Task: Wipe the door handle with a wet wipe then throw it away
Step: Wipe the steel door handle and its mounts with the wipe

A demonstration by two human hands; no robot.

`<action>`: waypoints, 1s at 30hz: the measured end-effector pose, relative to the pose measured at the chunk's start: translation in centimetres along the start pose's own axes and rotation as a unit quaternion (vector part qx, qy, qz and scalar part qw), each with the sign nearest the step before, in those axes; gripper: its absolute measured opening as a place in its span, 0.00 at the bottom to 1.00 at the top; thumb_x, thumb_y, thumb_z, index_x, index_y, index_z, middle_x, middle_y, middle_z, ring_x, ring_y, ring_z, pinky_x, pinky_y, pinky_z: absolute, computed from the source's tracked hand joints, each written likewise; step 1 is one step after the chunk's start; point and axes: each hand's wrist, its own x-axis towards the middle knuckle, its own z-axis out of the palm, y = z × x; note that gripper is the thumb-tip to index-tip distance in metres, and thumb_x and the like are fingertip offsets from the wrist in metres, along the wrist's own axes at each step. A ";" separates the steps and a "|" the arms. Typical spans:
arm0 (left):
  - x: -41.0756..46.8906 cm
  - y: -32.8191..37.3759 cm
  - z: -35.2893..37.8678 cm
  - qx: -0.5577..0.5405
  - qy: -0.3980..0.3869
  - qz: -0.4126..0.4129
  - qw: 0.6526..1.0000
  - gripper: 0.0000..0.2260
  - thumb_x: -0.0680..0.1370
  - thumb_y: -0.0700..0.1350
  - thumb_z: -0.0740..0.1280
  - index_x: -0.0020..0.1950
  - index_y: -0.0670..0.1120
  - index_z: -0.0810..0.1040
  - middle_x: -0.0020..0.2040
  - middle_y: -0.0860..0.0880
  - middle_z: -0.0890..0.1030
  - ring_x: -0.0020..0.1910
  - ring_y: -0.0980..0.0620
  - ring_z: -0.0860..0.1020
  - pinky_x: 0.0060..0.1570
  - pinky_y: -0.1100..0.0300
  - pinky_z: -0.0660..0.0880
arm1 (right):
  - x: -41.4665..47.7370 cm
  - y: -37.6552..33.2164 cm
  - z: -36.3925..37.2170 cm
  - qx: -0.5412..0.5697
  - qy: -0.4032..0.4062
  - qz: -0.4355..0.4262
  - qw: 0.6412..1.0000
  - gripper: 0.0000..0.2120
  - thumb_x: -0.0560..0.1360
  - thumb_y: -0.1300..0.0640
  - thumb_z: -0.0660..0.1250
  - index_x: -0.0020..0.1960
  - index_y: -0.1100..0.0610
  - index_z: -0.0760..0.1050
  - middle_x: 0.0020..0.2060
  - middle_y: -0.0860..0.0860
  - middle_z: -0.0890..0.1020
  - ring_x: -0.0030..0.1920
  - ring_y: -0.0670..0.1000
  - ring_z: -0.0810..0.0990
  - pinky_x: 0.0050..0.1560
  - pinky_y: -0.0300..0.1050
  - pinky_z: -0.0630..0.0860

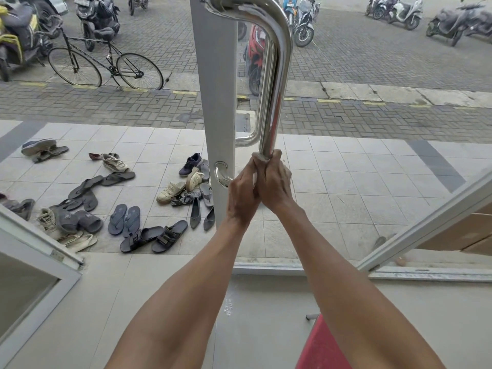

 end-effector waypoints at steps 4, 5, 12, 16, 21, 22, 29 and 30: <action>-1.3 -1.0 -0.1 0.010 -0.031 0.011 0.999 0.16 0.76 0.36 0.68 0.63 0.36 0.75 0.51 0.41 0.84 0.47 0.48 0.83 0.49 0.77 0.71 | -1.2 1.2 1.5 0.015 0.009 0.028 0.999 0.19 0.76 0.36 0.47 0.47 0.52 0.59 0.38 0.44 0.76 0.46 0.57 0.78 0.58 0.62 0.70; -1.6 -1.3 -0.1 0.022 -0.036 0.010 0.999 0.16 0.76 0.36 0.68 0.63 0.35 0.75 0.50 0.40 0.84 0.46 0.46 0.83 0.47 0.72 0.74 | -1.4 1.4 1.9 0.020 0.009 0.039 0.999 0.18 0.76 0.36 0.47 0.47 0.51 0.59 0.36 0.43 0.75 0.45 0.57 0.77 0.57 0.62 0.71; -2.2 -2.1 -0.9 0.131 -0.090 0.025 0.987 0.11 0.78 0.36 0.67 0.59 0.33 0.77 0.51 0.38 0.83 0.50 0.41 0.82 0.49 0.49 0.80 | -2.6 1.9 4.1 0.080 0.010 0.135 0.988 0.21 0.73 0.31 0.45 0.47 0.49 0.57 0.44 0.53 0.80 0.47 0.59 0.79 0.51 0.61 0.75; -2.0 -3.2 -2.1 0.173 -0.142 0.053 0.973 0.14 0.77 0.36 0.68 0.62 0.35 0.77 0.56 0.40 0.82 0.57 0.43 0.80 0.58 0.51 0.77 | -3.0 2.0 5.3 0.113 0.010 0.180 0.977 0.23 0.76 0.33 0.46 0.51 0.53 0.61 0.45 0.54 0.80 0.48 0.59 0.80 0.50 0.59 0.76; -1.6 -4.2 -3.3 0.202 -0.165 0.097 0.960 0.13 0.77 0.37 0.68 0.62 0.37 0.78 0.58 0.42 0.82 0.60 0.47 0.80 0.66 0.55 0.72 | -3.3 2.0 7.1 0.152 0.013 0.219 0.964 0.22 0.82 0.43 0.47 0.58 0.60 0.68 0.52 0.58 0.80 0.55 0.62 0.78 0.58 0.62 0.73; -1.6 -4.4 -3.5 0.214 -0.171 0.103 0.956 0.13 0.78 0.37 0.67 0.62 0.37 0.78 0.58 0.42 0.82 0.60 0.47 0.79 0.66 0.55 0.71 | -3.5 1.9 7.3 0.163 0.017 0.220 0.962 0.23 0.82 0.43 0.47 0.59 0.60 0.69 0.52 0.57 0.79 0.56 0.62 0.78 0.59 0.62 0.73; -0.7 -5.3 -5.2 0.248 -0.202 0.117 0.940 0.14 0.77 0.35 0.66 0.64 0.38 0.78 0.61 0.42 0.81 0.62 0.46 0.78 0.67 0.54 0.71 | -3.6 0.6 8.7 0.291 -0.016 0.227 0.929 0.24 0.83 0.44 0.48 0.69 0.59 0.68 0.64 0.56 0.76 0.64 0.51 0.74 0.68 0.48 0.70; -0.6 -5.6 -5.4 0.249 -0.206 0.119 0.939 0.15 0.77 0.35 0.66 0.64 0.38 0.78 0.61 0.42 0.80 0.62 0.46 0.78 0.66 0.54 0.72 | -3.5 0.4 8.8 0.303 -0.018 0.228 0.925 0.24 0.84 0.45 0.48 0.69 0.60 0.68 0.64 0.56 0.76 0.64 0.52 0.75 0.68 0.50 0.71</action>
